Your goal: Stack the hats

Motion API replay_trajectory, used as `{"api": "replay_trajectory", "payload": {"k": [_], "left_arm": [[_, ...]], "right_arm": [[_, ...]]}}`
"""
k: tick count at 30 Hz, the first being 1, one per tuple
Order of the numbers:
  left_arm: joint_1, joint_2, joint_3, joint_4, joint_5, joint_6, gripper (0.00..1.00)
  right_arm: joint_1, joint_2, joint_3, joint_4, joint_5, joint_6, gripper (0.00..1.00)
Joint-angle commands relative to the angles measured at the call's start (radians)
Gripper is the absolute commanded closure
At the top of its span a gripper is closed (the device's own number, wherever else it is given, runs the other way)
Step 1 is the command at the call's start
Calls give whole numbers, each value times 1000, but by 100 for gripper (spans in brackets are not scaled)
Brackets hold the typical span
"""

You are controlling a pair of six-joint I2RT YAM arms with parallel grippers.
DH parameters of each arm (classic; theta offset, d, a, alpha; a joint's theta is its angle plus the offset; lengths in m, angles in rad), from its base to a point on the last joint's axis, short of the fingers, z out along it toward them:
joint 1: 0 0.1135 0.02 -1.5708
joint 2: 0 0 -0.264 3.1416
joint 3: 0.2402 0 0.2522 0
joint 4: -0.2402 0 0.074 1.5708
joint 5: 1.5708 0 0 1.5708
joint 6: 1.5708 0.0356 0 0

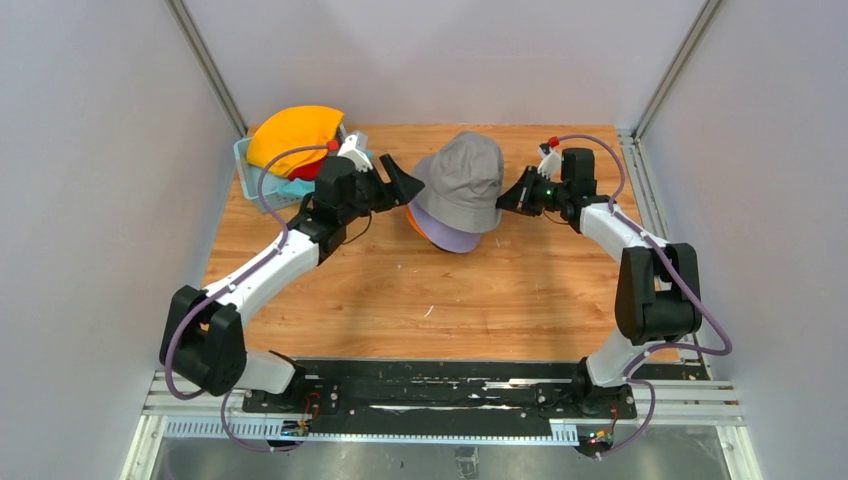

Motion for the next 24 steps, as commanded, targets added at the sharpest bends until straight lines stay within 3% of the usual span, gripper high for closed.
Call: {"api": "replay_trajectory", "payload": {"k": [1, 10, 24], "left_arm": [[2, -18, -71, 77, 148, -103, 22], [2, -29, -172, 207, 156, -160, 22], [3, 56, -175, 322, 160, -174, 24]], "right_arm": [[18, -15, 10, -32, 7, -26, 100], [18, -18, 9, -30, 12, -28, 100], [18, -14, 11, -28, 11, -26, 100]]}}
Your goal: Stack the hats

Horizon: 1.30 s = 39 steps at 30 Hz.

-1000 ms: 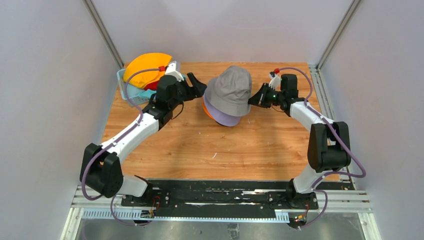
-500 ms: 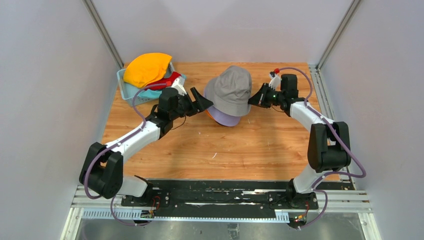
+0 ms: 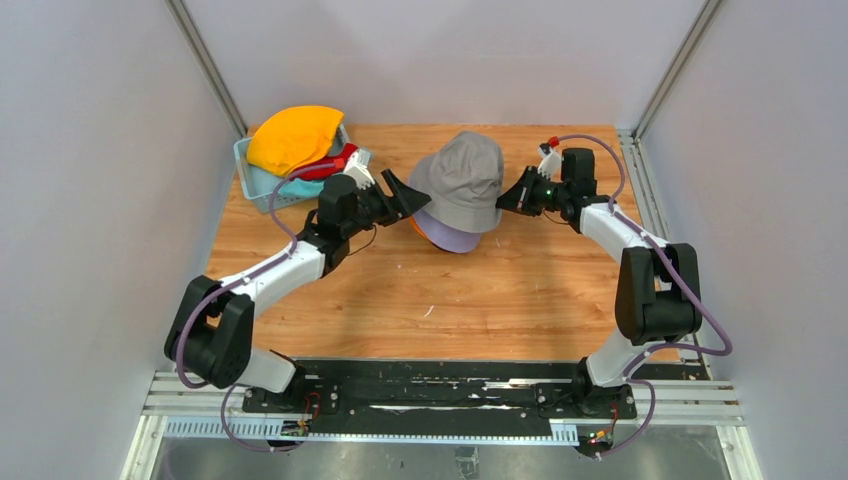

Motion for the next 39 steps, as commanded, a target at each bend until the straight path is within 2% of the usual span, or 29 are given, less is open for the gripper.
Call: {"api": "replay_trajectory", "payload": {"k": [1, 6, 9, 11, 14, 17, 18, 19, 27, 33, 39], "left_arm": [[3, 33, -3, 79, 16, -10, 24], [3, 58, -16, 141, 11, -24, 26], [2, 70, -32, 203, 4, -40, 34], [3, 79, -50, 266, -3, -58, 45], [3, 94, -73, 336, -8, -79, 70], [3, 105, -89, 363, -9, -84, 91], [3, 106, -96, 365, -11, -81, 97], [3, 107, -102, 363, -16, -79, 99], [3, 126, -159, 304, -61, -42, 100], [4, 180, -205, 309, -80, -41, 100], [4, 221, -226, 318, -88, -36, 100]], "right_arm": [[18, -12, 10, -27, 10, -26, 100], [18, -6, 11, -23, 8, -25, 99], [18, -4, 8, -18, 7, -23, 100], [18, -3, 7, -17, 7, -22, 99], [17, 0, 6, -17, 8, -22, 99], [18, 3, 5, -17, 11, -23, 100], [18, 3, 4, -16, 12, -24, 100], [17, 5, 3, -16, 14, -25, 100], [18, 49, -1, -52, 62, -36, 99], [18, 112, 0, -59, 88, -41, 100], [18, 104, 13, -65, 125, -64, 99]]}}
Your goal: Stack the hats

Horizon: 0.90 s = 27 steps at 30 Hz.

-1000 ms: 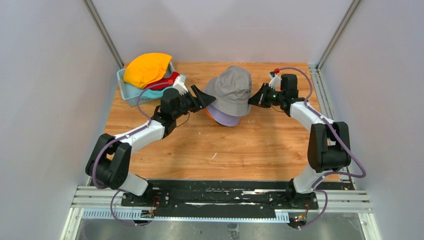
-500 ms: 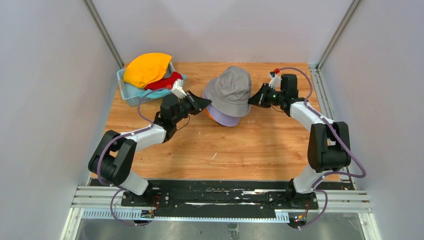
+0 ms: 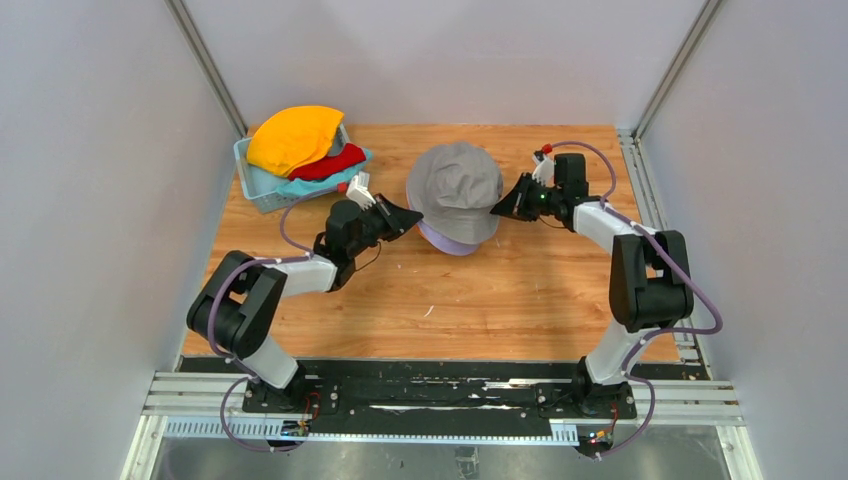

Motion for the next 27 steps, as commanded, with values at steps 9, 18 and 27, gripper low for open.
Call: {"api": "replay_trajectory", "payload": {"k": [9, 18, 27], "left_arm": [[38, 102, -16, -183, -77, 36, 100], [74, 136, 15, -218, -81, 30, 100], [76, 176, 104, -230, -53, 9, 100]], "right_arm": [[18, -40, 26, -54, 108, -81, 99], [25, -108, 46, -35, 104, -118, 99], [27, -14, 117, -4, 106, -104, 99]]}}
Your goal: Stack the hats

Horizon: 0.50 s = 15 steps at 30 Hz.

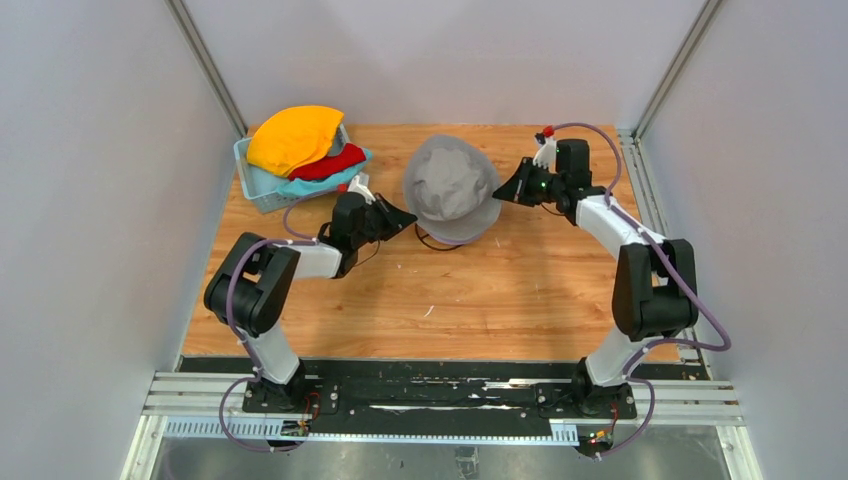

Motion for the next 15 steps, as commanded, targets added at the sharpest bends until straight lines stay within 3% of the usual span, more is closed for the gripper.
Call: {"api": "replay_trajectory", "payload": {"k": [1, 10, 15], "left_arm": [[22, 43, 31, -123, -35, 17, 100], [22, -12, 47, -119, -24, 44, 99], [22, -139, 42, -206, -57, 118, 83]], "right_arm": [[9, 75, 65, 26, 29, -7, 99], [14, 131, 122, 50, 18, -27, 100], [15, 117, 152, 45, 3, -57, 100]]}}
